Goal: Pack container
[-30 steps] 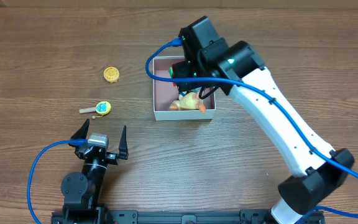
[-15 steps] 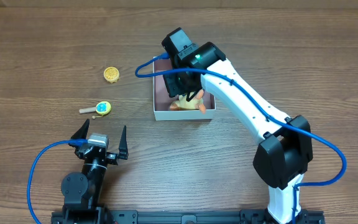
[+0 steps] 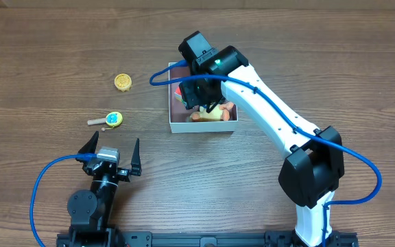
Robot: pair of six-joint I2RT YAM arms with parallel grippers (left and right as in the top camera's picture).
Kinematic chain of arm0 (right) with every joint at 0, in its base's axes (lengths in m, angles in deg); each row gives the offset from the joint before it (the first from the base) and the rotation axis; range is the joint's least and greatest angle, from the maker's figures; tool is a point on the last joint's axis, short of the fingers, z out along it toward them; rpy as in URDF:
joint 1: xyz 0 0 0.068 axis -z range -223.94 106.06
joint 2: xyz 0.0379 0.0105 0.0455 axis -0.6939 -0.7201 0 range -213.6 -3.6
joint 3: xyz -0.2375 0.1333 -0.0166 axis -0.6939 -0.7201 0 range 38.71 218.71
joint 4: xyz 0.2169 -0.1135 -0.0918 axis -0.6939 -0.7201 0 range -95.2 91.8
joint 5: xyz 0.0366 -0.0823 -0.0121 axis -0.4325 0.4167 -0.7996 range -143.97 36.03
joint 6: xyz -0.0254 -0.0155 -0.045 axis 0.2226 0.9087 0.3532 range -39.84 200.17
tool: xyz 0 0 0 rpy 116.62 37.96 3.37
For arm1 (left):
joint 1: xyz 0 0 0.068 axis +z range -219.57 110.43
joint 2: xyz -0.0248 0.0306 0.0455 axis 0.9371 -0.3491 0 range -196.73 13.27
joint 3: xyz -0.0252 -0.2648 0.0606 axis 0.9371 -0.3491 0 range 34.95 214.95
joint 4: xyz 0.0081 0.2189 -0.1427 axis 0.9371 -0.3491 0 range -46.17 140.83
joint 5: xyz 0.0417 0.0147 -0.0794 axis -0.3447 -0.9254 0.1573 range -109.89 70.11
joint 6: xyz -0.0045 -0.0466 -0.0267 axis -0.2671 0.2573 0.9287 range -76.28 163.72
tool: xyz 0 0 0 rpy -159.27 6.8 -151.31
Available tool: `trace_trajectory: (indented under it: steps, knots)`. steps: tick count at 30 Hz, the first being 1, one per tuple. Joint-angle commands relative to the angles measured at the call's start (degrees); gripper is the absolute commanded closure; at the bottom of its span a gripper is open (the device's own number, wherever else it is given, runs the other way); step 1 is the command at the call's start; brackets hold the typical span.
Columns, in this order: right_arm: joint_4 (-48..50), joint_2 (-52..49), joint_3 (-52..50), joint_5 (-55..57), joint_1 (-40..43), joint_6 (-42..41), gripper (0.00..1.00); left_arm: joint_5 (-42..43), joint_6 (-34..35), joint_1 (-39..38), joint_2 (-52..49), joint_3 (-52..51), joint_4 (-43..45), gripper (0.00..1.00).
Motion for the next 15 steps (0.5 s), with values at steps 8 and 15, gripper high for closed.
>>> trace_trajectory:
  steps: [8,15]
  knots:
    - [-24.92,0.33,30.25,11.93,11.67,-0.24,0.00,-0.22,0.76,0.24,0.44,-0.24,-0.07,0.00]
    - [-28.11,4.57,34.12,4.31,28.59,1.14,0.00,-0.22,0.76,0.24,0.44,-0.24,-0.07,0.00]
